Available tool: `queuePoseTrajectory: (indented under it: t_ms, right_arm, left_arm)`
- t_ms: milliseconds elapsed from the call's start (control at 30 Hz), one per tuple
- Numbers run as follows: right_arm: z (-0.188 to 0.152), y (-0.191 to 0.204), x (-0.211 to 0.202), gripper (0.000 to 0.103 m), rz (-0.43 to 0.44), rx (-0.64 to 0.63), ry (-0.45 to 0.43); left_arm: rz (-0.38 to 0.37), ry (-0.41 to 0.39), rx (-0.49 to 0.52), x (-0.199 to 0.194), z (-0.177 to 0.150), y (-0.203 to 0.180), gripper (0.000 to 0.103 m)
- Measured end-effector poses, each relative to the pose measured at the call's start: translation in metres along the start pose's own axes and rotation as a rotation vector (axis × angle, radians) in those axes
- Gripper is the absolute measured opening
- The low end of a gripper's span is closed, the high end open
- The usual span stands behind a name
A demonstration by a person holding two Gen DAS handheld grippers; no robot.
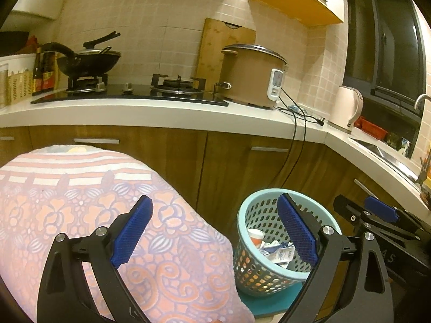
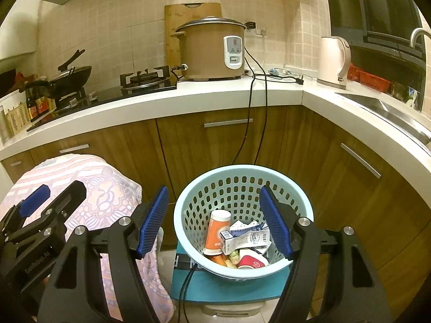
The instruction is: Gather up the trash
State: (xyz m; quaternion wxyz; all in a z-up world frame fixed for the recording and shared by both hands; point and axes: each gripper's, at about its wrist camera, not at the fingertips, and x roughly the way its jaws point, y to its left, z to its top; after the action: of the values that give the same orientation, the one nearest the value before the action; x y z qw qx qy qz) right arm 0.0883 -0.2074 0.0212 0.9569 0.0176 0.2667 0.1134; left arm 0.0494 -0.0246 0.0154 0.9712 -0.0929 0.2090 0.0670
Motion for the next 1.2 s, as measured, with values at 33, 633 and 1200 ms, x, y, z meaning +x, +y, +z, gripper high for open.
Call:
queuePoseTrajectory:
  t_ms: [33, 633, 1200]
  right_arm:
    - [-0.0002, 0.0, 0.0001, 0.066, 0.0, 0.0, 0.001]
    - [-0.0043, 0.0, 0.0071, 0.066, -0.014, 0.004, 0.019]
    - [-0.0064, 0.0014, 0.008, 0.066, -0.011, 0.001, 0.025]
  left_arm:
    - [0.001, 0.0, 0.003, 0.0, -0.0001, -0.0003, 0.091]
    - [0.015, 0.009, 0.014, 0.0019, -0.0008, -0.0019, 0.091]
    - [0.018, 0.019, 0.012, 0.0037, -0.0017, -0.0005, 0.091]
